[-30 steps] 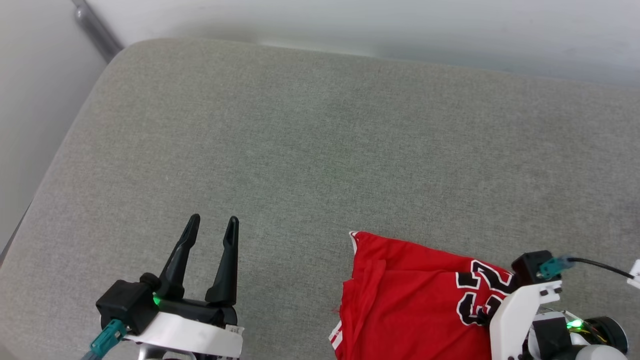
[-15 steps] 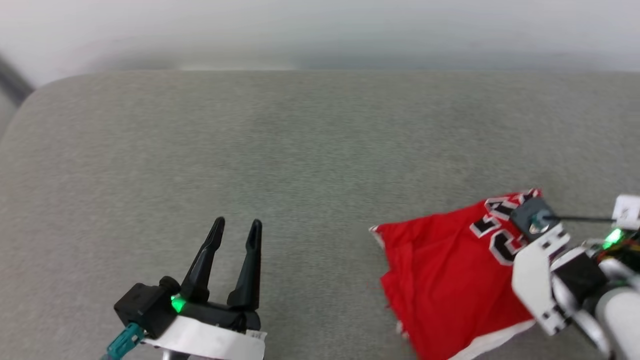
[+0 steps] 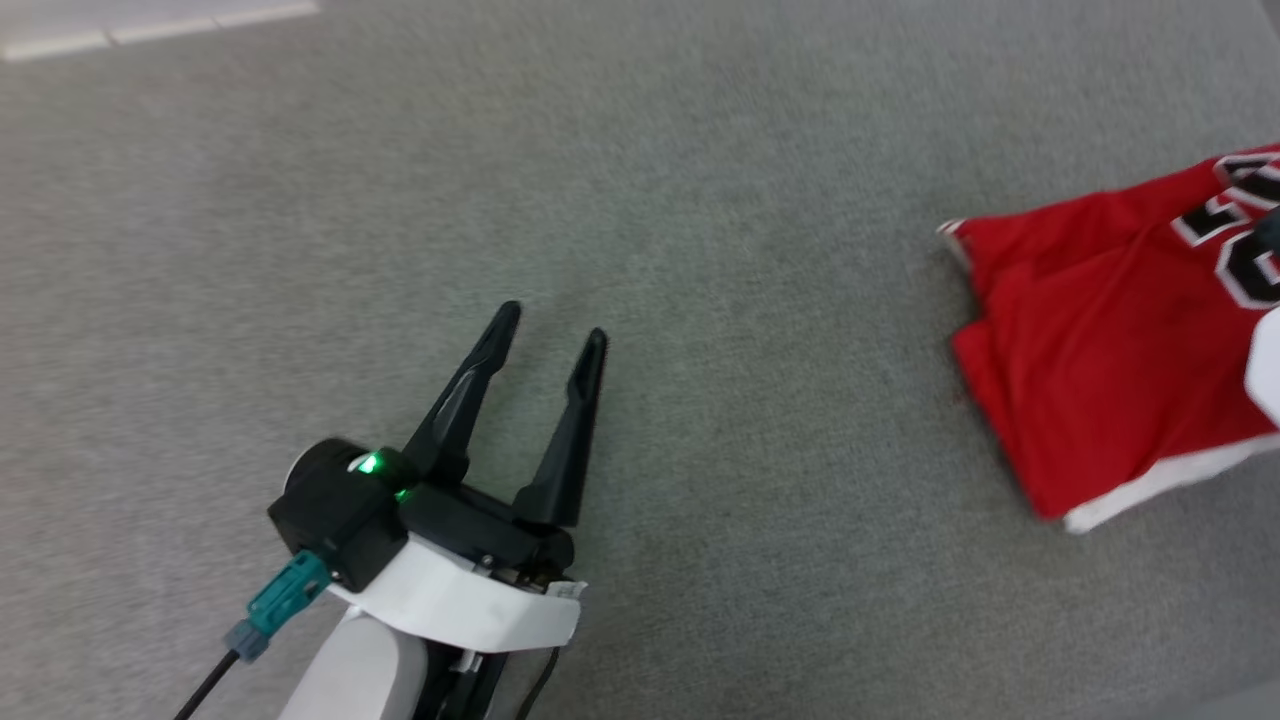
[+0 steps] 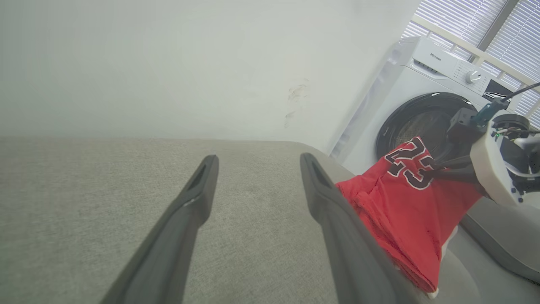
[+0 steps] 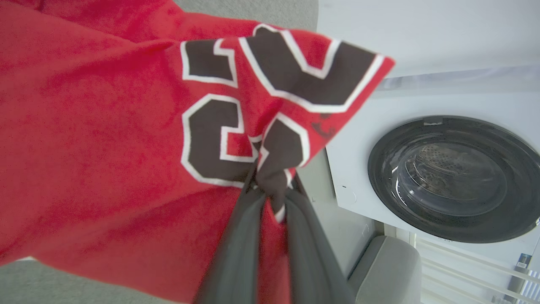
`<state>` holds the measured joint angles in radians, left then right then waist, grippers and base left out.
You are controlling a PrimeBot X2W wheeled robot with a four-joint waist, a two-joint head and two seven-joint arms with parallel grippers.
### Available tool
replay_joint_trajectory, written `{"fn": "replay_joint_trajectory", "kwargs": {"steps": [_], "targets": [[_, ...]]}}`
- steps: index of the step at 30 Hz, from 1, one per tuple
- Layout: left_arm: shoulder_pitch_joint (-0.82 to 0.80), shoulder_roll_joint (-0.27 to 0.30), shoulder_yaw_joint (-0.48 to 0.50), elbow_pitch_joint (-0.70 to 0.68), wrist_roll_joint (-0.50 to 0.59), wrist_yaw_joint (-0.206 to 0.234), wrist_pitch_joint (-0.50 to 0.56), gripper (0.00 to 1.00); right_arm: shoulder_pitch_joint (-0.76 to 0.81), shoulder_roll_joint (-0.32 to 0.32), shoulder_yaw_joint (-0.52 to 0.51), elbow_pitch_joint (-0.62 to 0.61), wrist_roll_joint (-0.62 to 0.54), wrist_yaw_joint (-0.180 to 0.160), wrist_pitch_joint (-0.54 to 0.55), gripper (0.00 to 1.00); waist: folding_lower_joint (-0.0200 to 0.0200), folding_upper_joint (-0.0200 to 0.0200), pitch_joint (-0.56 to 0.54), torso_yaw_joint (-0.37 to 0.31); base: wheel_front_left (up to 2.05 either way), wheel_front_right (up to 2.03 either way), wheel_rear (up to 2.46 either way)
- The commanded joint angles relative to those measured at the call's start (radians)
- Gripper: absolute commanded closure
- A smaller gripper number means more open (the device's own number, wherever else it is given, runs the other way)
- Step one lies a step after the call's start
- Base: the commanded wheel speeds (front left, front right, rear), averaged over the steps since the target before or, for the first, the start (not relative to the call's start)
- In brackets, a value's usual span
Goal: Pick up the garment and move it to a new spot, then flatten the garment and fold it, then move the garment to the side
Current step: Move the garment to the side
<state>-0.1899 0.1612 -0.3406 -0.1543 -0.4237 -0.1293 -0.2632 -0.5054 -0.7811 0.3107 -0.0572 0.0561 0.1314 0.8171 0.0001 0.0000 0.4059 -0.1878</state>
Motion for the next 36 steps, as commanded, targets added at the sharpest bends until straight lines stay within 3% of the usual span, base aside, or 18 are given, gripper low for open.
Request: {"fn": "replay_joint_trajectory", "kwargs": {"steps": [1,6,15,22,23,32,36], "targets": [[-0.026,0.013,-0.011,-0.002,0.006,-0.002,-0.002,0.00,-0.024,-0.009,-0.010,0.017,-0.011,-0.001,-0.020,1.00,-0.0001,0.0000,0.109,-0.086,0.00,0.00,0.00],[-0.091,0.045,-0.074,-0.012,0.015,-0.002,-0.002,0.00,-0.047,-0.048,-0.086,0.146,-0.026,-0.002,-0.122,1.00,-0.0001,0.0000,0.183,-0.091,0.00,0.00,0.00],[-0.171,0.082,-0.126,-0.024,0.014,-0.002,-0.002,0.00,-0.065,-0.088,-0.255,0.402,-0.073,-0.002,-0.341,1.00,-0.0001,0.0000,0.268,-0.035,0.00,0.00,0.00],[-0.191,0.078,-0.127,-0.023,0.005,0.000,-0.002,0.00,-0.088,-0.057,-0.351,0.515,-0.116,-0.002,-0.454,1.00,-0.0001,0.0000,0.285,0.012,0.00,0.00,0.00],[-0.192,0.079,-0.126,-0.022,0.005,0.000,-0.002,0.00,-0.088,-0.050,-0.357,0.527,-0.129,-0.002,-0.463,0.00,-0.0001,0.0000,0.283,0.016,0.00,0.00,0.00],[-0.155,0.048,-0.072,-0.020,-0.006,0.000,-0.002,0.00,-0.142,0.008,-0.400,0.534,-0.171,-0.002,-0.492,0.00,-0.0001,0.0000,0.192,0.040,0.00,0.00,0.00],[-0.107,0.010,0.030,0.003,0.024,0.000,-0.002,0.00,-0.192,0.067,-0.399,0.488,-0.172,-0.001,-0.529,0.00,-0.0001,0.0000,0.103,0.050,0.00,0.00,0.00]]}}
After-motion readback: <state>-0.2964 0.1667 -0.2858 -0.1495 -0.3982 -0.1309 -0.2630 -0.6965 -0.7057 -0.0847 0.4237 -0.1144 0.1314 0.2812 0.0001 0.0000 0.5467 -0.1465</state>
